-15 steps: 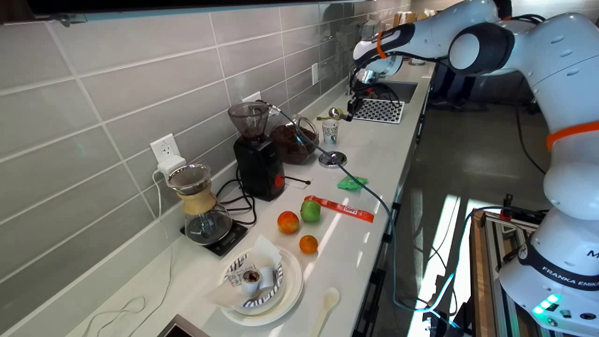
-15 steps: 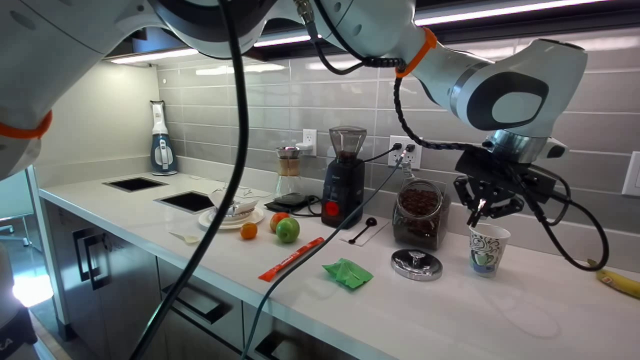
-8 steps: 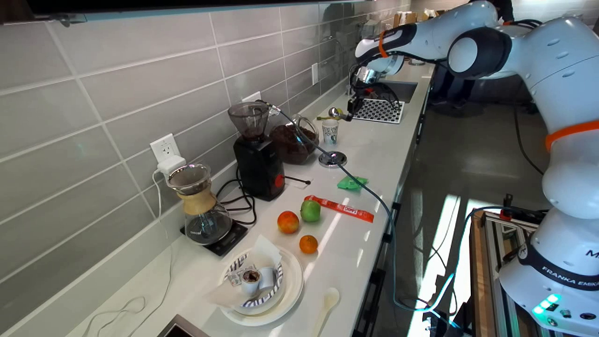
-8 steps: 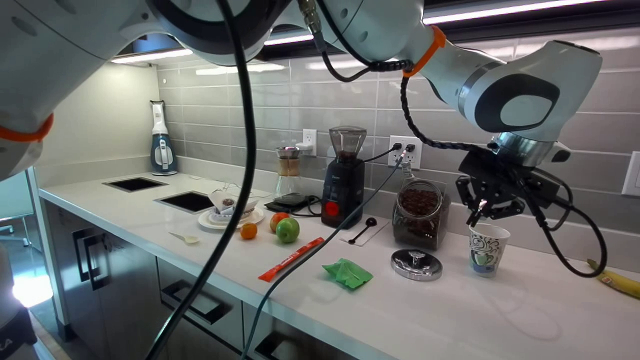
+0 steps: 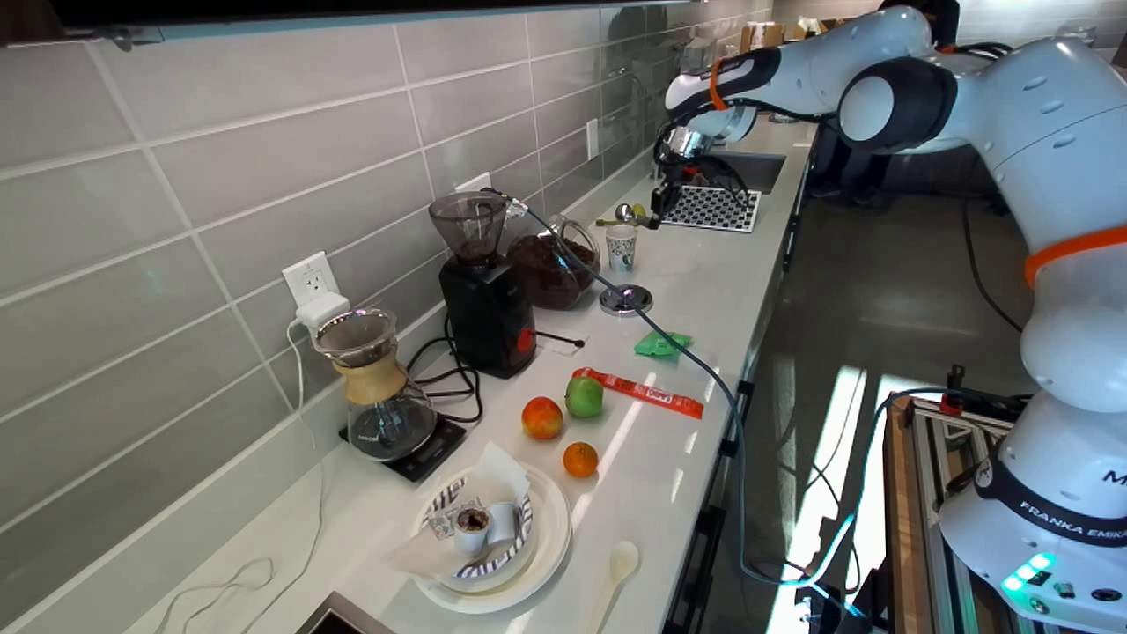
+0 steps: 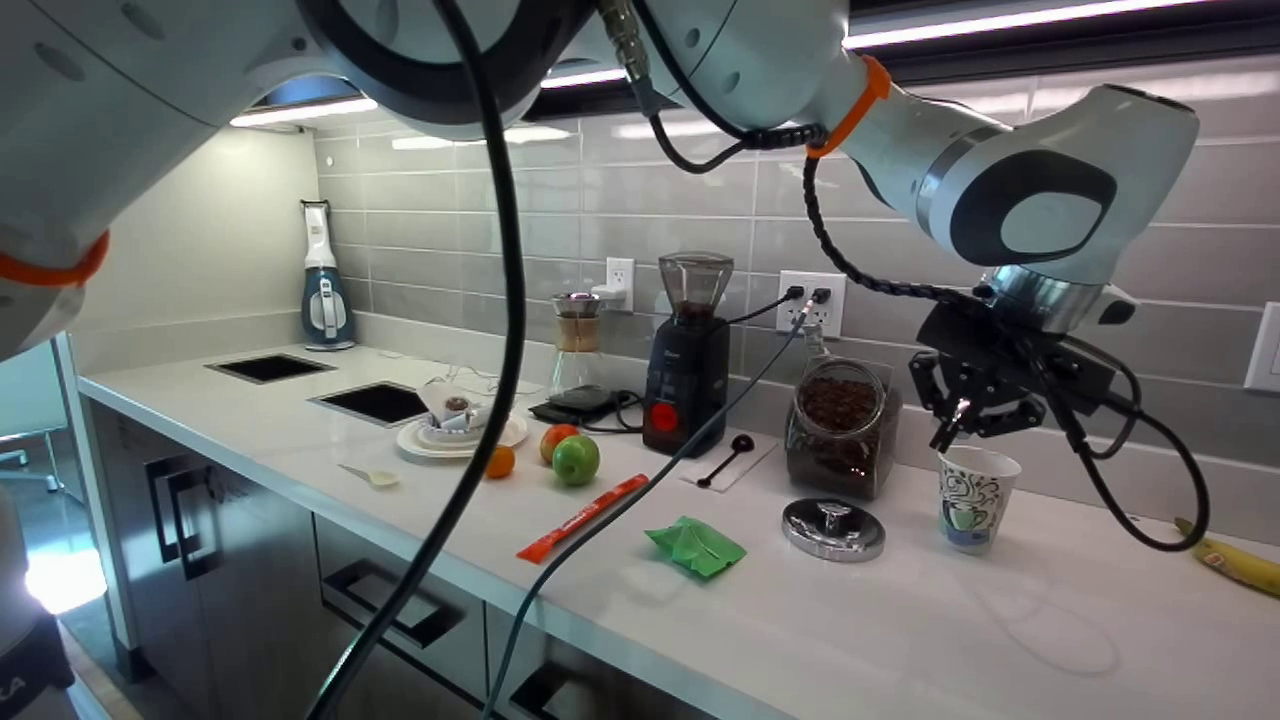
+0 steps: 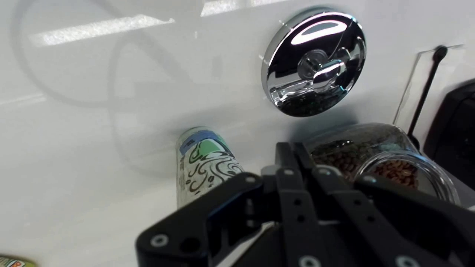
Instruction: Transfer a spoonful of contents from the container into the cup
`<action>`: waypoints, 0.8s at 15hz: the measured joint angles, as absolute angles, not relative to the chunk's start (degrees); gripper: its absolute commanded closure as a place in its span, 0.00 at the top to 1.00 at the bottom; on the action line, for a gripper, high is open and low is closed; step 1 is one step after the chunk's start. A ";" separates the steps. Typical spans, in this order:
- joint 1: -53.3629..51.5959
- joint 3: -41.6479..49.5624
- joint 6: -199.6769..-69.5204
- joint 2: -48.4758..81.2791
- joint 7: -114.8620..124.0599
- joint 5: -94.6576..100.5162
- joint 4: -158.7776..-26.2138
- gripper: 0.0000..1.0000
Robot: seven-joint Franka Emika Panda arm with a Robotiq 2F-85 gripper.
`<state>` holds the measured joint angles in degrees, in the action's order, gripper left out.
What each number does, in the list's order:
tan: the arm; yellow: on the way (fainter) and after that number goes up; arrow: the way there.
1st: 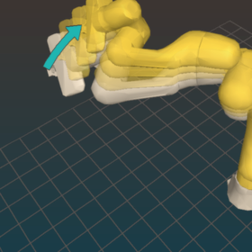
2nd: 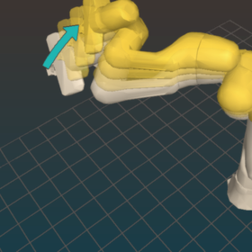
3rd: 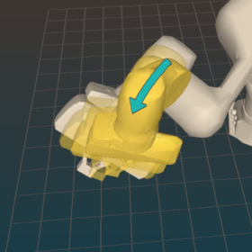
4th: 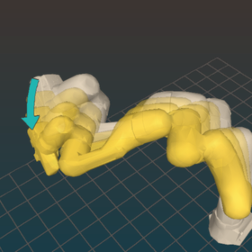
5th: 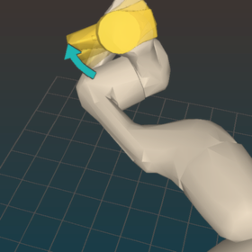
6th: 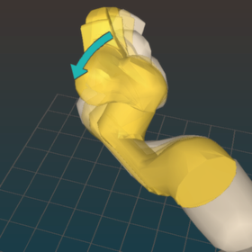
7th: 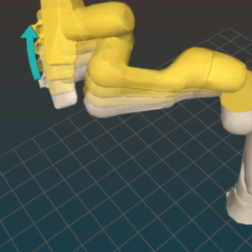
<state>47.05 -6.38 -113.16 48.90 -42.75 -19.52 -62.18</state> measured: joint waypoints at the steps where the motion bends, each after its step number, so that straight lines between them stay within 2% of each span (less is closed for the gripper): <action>1: 46.76 -6.34 -113.26 48.89 -43.06 -18.92 -62.18 0.01; 5: 44.36 -5.00 -116.09 48.32 -44.69 -13.04 -63.43 0.01; 12: 40.02 -0.97 -130.98 42.43 -46.39 -2.61 -74.98 0.01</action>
<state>40.02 -0.97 -130.98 42.43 -46.39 -2.61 -74.98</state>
